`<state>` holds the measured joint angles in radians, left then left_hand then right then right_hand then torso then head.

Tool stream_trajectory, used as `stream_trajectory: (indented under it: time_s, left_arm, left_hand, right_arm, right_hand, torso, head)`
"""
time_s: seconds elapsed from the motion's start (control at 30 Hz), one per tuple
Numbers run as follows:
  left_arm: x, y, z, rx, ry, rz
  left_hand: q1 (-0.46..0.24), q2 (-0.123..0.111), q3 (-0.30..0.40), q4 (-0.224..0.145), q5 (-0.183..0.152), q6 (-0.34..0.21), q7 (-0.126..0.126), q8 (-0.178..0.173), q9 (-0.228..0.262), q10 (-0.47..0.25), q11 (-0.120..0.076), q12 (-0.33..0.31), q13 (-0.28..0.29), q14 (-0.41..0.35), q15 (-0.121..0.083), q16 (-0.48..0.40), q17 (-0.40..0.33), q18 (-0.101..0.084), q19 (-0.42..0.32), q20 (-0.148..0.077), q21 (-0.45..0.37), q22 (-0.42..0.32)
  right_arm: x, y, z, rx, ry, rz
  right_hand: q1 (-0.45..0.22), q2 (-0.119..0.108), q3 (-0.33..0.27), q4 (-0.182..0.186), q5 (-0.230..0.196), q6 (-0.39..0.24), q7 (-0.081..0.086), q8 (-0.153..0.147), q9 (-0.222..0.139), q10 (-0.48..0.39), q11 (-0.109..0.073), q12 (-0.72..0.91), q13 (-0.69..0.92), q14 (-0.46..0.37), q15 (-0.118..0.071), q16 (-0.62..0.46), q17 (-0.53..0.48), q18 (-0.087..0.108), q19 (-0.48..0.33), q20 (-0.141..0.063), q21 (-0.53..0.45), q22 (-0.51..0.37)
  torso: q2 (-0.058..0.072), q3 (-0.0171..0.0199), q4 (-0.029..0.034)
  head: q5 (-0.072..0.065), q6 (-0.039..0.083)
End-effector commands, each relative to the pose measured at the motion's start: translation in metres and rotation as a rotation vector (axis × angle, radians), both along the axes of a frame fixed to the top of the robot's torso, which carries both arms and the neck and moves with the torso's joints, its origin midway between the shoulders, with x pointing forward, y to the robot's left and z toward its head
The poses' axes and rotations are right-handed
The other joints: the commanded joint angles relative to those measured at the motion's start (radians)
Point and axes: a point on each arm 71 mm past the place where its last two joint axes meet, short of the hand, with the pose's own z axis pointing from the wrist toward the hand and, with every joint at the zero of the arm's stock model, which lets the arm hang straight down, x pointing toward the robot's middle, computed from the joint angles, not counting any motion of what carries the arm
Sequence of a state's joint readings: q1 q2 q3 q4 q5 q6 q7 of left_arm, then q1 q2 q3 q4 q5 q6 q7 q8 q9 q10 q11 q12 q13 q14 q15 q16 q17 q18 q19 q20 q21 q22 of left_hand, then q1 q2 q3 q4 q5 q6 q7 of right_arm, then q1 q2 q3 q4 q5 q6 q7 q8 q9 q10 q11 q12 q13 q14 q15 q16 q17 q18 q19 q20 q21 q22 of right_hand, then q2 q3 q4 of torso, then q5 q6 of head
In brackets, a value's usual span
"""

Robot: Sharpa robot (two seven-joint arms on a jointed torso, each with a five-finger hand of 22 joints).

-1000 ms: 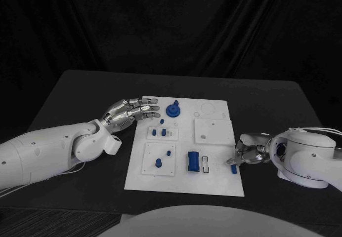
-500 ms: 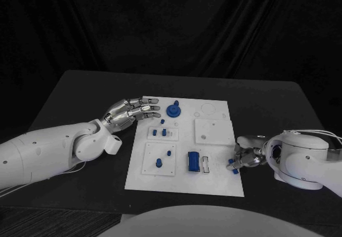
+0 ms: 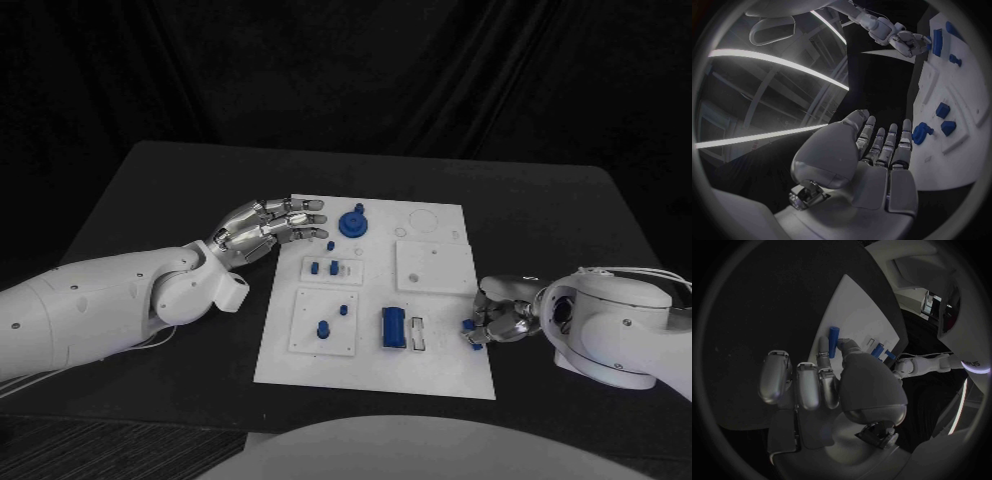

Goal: Assemble the parts on the task board

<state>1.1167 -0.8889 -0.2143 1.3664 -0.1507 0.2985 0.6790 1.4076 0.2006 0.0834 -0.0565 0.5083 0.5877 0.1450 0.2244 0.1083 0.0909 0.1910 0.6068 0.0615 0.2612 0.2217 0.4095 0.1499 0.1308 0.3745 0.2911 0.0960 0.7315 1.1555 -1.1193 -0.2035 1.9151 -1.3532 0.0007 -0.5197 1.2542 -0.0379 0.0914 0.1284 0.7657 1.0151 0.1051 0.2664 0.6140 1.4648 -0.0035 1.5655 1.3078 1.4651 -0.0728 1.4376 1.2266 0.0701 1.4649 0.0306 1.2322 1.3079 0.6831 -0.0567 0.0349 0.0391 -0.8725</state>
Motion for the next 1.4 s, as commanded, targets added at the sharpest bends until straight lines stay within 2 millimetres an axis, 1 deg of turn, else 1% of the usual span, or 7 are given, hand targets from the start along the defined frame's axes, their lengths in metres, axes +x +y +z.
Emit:
stream_trajectory:
  time_s: [0.03, 0.23, 0.6, 0.8, 1.07, 1.23, 1.4]
  left_arm:
    - [-0.001, 0.000, 0.003, -0.041, -0.020, 0.001]
    - [-0.001, -0.001, 0.002, -0.040, -0.017, -0.001]
    - [-0.001, -0.003, 0.002, -0.040, -0.017, -0.003]
    - [-0.001, -0.003, 0.002, -0.040, -0.016, -0.004]
    - [-0.001, -0.005, 0.002, -0.042, -0.016, -0.008]
    - [0.000, -0.005, 0.002, -0.043, -0.016, -0.010]
    - [0.000, -0.006, 0.002, -0.043, -0.015, -0.011]
  left_hand:
    - [-0.010, 0.000, 0.005, 0.000, 0.005, 0.004, 0.002, -0.002, -0.001, 0.004, 0.005, -0.003, -0.001, 0.000, 0.004, 0.000, -0.002, -0.006, 0.006, -0.001, 0.003, -0.001]
    - [-0.010, 0.000, 0.005, 0.000, 0.005, 0.004, 0.002, -0.002, -0.001, 0.004, 0.005, -0.003, -0.001, 0.000, 0.004, 0.000, -0.002, -0.006, 0.006, -0.001, 0.003, -0.001]
    - [-0.012, 0.000, 0.008, 0.000, 0.005, 0.003, 0.003, -0.002, -0.002, 0.004, 0.006, -0.001, -0.001, 0.000, 0.004, 0.002, -0.001, -0.007, 0.005, -0.001, 0.003, -0.002]
    - [-0.012, 0.000, 0.008, 0.000, 0.005, 0.003, 0.003, -0.002, -0.002, 0.004, 0.006, -0.001, -0.001, 0.000, 0.004, 0.002, -0.001, -0.007, 0.005, -0.001, 0.003, -0.002]
    - [-0.013, 0.000, 0.009, 0.000, 0.005, 0.003, 0.003, -0.003, -0.002, 0.004, 0.007, -0.002, -0.001, 0.000, 0.004, 0.002, -0.002, -0.007, 0.005, -0.001, 0.003, -0.002]
    - [-0.013, 0.000, 0.009, 0.000, 0.005, 0.003, 0.003, -0.003, -0.002, 0.004, 0.007, -0.002, -0.001, -0.001, 0.004, 0.001, -0.002, -0.007, 0.005, -0.001, 0.003, -0.002]
    - [-0.013, 0.000, 0.009, 0.000, 0.005, 0.003, 0.003, -0.003, -0.002, 0.004, 0.007, -0.002, -0.001, -0.001, 0.004, 0.001, -0.002, -0.007, 0.005, -0.001, 0.003, -0.002]
  right_arm:
    - [-0.004, 0.003, -0.001, 0.136, 0.020, -0.053]
    - [-0.010, 0.002, 0.005, 0.300, 0.114, -0.160]
    - [-0.014, 0.008, 0.005, 0.503, 0.391, -0.368]
    - [-0.012, 0.015, 0.001, 0.527, 0.459, -0.398]
    - [-0.006, 0.019, -0.006, 0.520, 0.485, -0.417]
    - [-0.003, 0.019, -0.010, 0.506, 0.493, -0.430]
    - [-0.002, 0.018, -0.013, 0.488, 0.498, -0.448]
  right_hand:
    - [-0.038, -0.004, 0.281, -0.239, 0.012, -0.056, -0.015, -0.011, -0.233, 0.106, 0.007, 0.005, 0.263, 0.049, 0.005, 0.004, 0.000, 0.000, 0.000, 0.008, 0.007, 0.171]
    - [-0.071, -0.010, 0.349, -0.254, 0.000, -0.067, -0.009, -0.031, -0.253, 0.106, 0.012, 0.005, 0.263, 0.049, 0.009, 0.006, 0.000, 0.000, 0.000, 0.011, 0.012, 0.171]
    - [-0.101, -0.007, 0.362, -0.251, -0.032, -0.061, -0.008, -0.038, -0.262, 0.106, 0.014, 0.005, 0.263, 0.049, 0.011, 0.007, -0.001, -0.001, 0.001, 0.014, 0.017, 0.171]
    - [-0.113, -0.001, 0.360, -0.249, -0.058, -0.058, -0.009, -0.035, -0.263, 0.106, 0.014, 0.005, 0.263, 0.049, 0.012, 0.007, -0.003, 0.002, -0.005, 0.015, 0.007, 0.168]
    - [-0.129, 0.004, 0.346, -0.242, -0.096, -0.059, -0.012, -0.024, -0.256, 0.106, 0.012, 0.005, 0.263, 0.047, 0.011, 0.003, -0.012, 0.004, -0.010, 0.015, 0.000, 0.165]
    - [-0.142, 0.012, 0.332, -0.234, -0.142, -0.069, -0.013, -0.016, -0.250, 0.106, 0.011, 0.005, 0.263, 0.046, 0.010, 0.001, -0.017, 0.005, -0.014, 0.015, -0.007, 0.163]
    - [-0.152, 0.017, 0.319, -0.227, -0.183, -0.076, -0.014, -0.010, -0.246, 0.106, 0.011, 0.005, 0.263, 0.045, 0.010, 0.000, -0.021, 0.007, -0.017, 0.015, -0.013, 0.160]
  torso:
    - [0.000, 0.0002, -0.0003]
    - [0.001, 0.0004, 0.0009]
    - [0.004, -0.0005, 0.0037]
    - [0.004, -0.0020, 0.0013]
    - [0.004, -0.0016, 0.0074]
    - [0.003, -0.0013, 0.0015]
    - [0.002, -0.0026, 0.0021]
  head:
    - [0.003, 0.000]
    - [0.001, 0.000]
    - [-0.002, 0.000]
    - [-0.001, 0.000]
    - [-0.006, 0.000]
    - [0.003, 0.000]
    - [0.003, 0.000]
